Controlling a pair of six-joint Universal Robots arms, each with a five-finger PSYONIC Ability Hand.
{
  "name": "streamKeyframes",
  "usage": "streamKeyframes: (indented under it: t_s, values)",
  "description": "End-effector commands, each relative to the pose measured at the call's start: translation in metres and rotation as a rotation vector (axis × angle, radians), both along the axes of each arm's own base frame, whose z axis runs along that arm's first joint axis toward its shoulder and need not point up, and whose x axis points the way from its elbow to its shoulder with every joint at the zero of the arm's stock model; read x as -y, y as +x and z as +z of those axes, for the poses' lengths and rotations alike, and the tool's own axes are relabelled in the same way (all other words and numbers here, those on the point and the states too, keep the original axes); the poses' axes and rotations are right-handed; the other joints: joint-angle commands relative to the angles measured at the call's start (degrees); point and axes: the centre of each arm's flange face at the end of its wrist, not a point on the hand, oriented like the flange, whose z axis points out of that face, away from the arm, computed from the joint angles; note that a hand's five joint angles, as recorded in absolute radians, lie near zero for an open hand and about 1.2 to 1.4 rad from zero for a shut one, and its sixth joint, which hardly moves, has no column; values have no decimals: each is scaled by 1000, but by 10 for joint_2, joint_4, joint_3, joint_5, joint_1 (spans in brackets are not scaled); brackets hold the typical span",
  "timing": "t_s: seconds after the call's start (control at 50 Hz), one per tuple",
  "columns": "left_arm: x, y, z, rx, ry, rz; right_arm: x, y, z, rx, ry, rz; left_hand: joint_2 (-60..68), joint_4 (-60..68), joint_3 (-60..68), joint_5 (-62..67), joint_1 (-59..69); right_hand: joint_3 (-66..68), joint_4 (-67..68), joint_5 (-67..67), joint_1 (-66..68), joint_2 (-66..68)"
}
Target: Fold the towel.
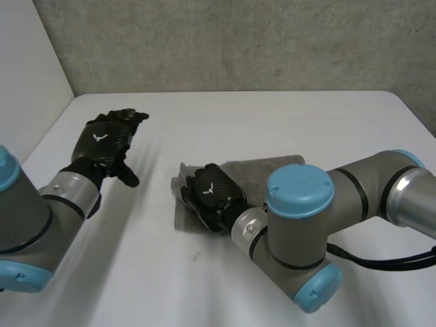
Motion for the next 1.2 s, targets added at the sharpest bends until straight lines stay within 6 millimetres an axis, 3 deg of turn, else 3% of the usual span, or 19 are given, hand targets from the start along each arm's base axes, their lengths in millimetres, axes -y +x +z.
streamKeyframes:
  t_s: [0.02, 0.1, 0.26, 0.36, 0.4, 0.42, 0.58, 0.64, 0.68, 0.72, 0.84, 0.88, 0.98, 1.02, 1.04, 1.06, 1.08, 1.12, 1.2]
  values:
    - [-5, -32, 5, -5, -31, -86, 53, -60, 30, 109, 150, -304, 8, 7, 6, -14, -2, -166, -167, -183, -228, -164]
    - [-7, -51, 7, -13, -48, -135, 67, -96, 34, 149, 210, -399, 11, 10, 9, -11, 2, -166, -167, -183, -228, -164]
    - [-13, -64, 5, -16, -49, -148, 64, -147, -4, 29, 303, -462, 9, 8, 7, -12, 0, -153, -155, -170, -216, -151]
    - [-15, -65, 2, -13, -39, -144, 68, -164, -18, -29, 290, -481, 9, 8, 7, -12, 0, 188, 187, 171, 126, 190]
    - [-16, -64, 0, -9, -34, -143, 74, -166, -20, -35, 250, -488, 9, 8, 7, -12, 0, 532, 531, 516, 470, 535]
    - [-17, -64, 0, -8, -31, -143, 74, -166, -20, -35, 250, -488, 9, 8, 7, -12, 0, 534, 533, 517, 472, 536]
    - [-25, -57, 0, -3, -20, -137, 97, -157, 18, 46, 11, -504, 8, 7, 6, -14, -2, 534, 533, 517, 472, 536]
    - [-27, -53, 7, -10, -32, -129, 90, -129, 43, 78, -83, -426, 8, 7, 6, -14, -2, 534, 533, 517, 472, 536]
    - [-27, -51, 8, -10, -37, -126, 78, -104, 52, 95, -115, -347, 8, 7, 6, -14, -2, 534, 533, 517, 472, 536]
    - [-28, -50, 9, -10, -37, -125, 44, -55, 52, 95, -133, -182, 6, 5, 4, -16, -3, 534, 533, 517, 472, 536]
    - [-28, -41, 8, -6, -29, -100, -3, -12, 28, 18, -106, 3, 6, 4, 3, -16, -4, 534, 533, 517, 472, 536]
    - [-28, -38, 8, -5, -27, -91, -26, -1, 3, -52, -68, 77, 6, 4, 3, -16, -4, 534, 533, 517, 472, 536]
    - [-26, -31, 11, -13, -31, -68, -39, 0, -13, -96, -34, 124, 6, 4, 3, -16, -4, 534, 533, 517, 472, 536]
    - [-24, -29, 13, -27, -34, -52, -39, 0, -9, -82, -28, 124, 6, 4, 3, -16, -4, 402, 400, 385, 339, 404]
    - [-24, -29, 13, -27, -34, -52, -40, -1, -1, -57, -18, 125, 6, 4, 3, -16, -4, 105, 104, 88, 43, 108]
    - [-23, -28, 15, -42, -35, -41, -40, -1, -1, -56, -18, 125, 6, 4, 3, -16, -4, 102, 101, 85, 40, 105]
    - [-21, -28, 17, -63, -40, -28, -38, -3, 13, -6, -4, 110, 6, 4, 3, -16, -4, -109, -110, -126, -172, -107]
    - [-18, -27, 20, -91, -44, -11, -28, -10, 24, 46, 27, 66, 6, 4, 3, -16, -4, -166, -167, -183, -228, -164]
    - [-17, -32, 28, -159, -59, -9, 32, -53, 51, 239, 169, -177, 6, 5, 4, -16, -3, -166, -167, -183, -228, -164]
